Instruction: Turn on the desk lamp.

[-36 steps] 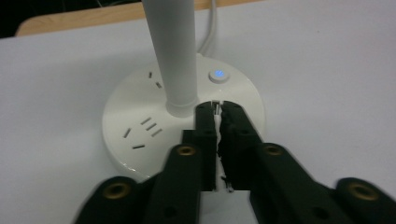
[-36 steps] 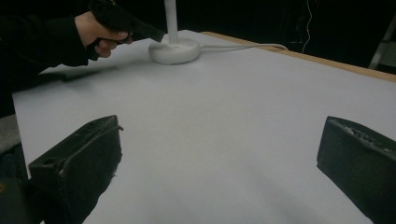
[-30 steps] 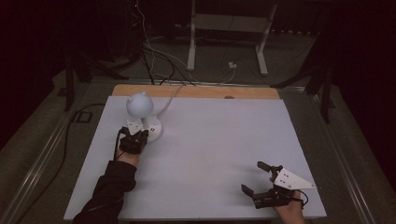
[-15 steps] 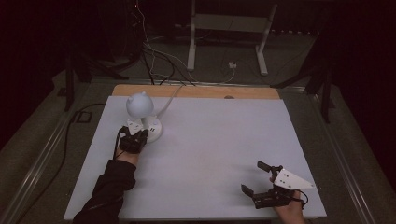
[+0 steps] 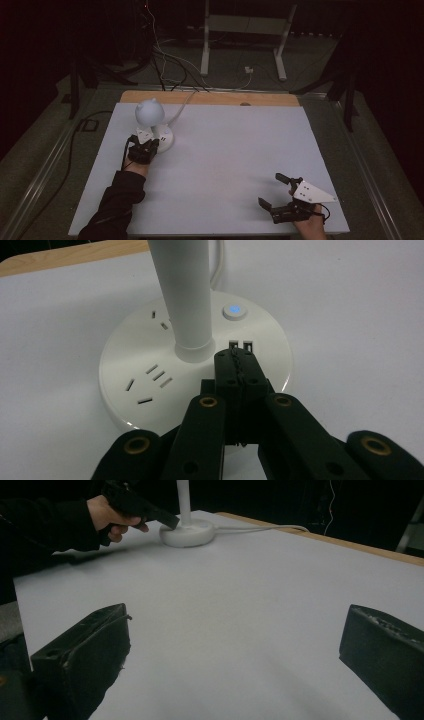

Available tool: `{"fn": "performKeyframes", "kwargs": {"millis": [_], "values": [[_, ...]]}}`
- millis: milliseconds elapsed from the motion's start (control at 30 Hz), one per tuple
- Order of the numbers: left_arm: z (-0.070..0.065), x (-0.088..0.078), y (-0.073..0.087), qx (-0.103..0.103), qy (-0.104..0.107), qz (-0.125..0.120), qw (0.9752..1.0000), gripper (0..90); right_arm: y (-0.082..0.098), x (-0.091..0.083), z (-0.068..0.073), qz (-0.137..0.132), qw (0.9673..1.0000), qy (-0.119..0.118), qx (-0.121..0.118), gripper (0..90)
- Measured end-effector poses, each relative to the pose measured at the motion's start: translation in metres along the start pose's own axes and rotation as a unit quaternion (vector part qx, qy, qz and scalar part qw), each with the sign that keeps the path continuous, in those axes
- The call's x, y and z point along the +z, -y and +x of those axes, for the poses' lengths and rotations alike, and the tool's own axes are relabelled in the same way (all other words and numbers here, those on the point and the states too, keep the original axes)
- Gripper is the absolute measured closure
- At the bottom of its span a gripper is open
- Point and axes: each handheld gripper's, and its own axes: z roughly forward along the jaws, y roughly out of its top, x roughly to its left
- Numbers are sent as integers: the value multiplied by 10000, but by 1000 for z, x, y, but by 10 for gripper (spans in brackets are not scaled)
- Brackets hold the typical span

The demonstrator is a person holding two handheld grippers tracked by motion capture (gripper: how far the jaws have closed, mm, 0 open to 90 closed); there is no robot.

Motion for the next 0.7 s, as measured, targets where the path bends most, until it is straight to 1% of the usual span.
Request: {"fn": "performKeyframes", "kwargs": {"millis": [67,133,200,400,600,700], "values": [[0,0,0,33,0,15,10000,900,0,0,0,8,10000,4,-8,0],[0,0,0,10,7,4,10000,900,0,0,0,-3,10000,1,3,0],[0,0,0,47,-4,20,10000,900,0,0,0,11,10000,4,-12,0],[0,0,0,57,2,28,10000,900,1,1,0,27,10000,-8,14,0],[1,0,0,16,28,18,10000,900,1,1,0,42,10000,-22,14,0],[1,0,0,27,30,22,10000,900,1,1,-1,42,10000,-22,22,0]]}}
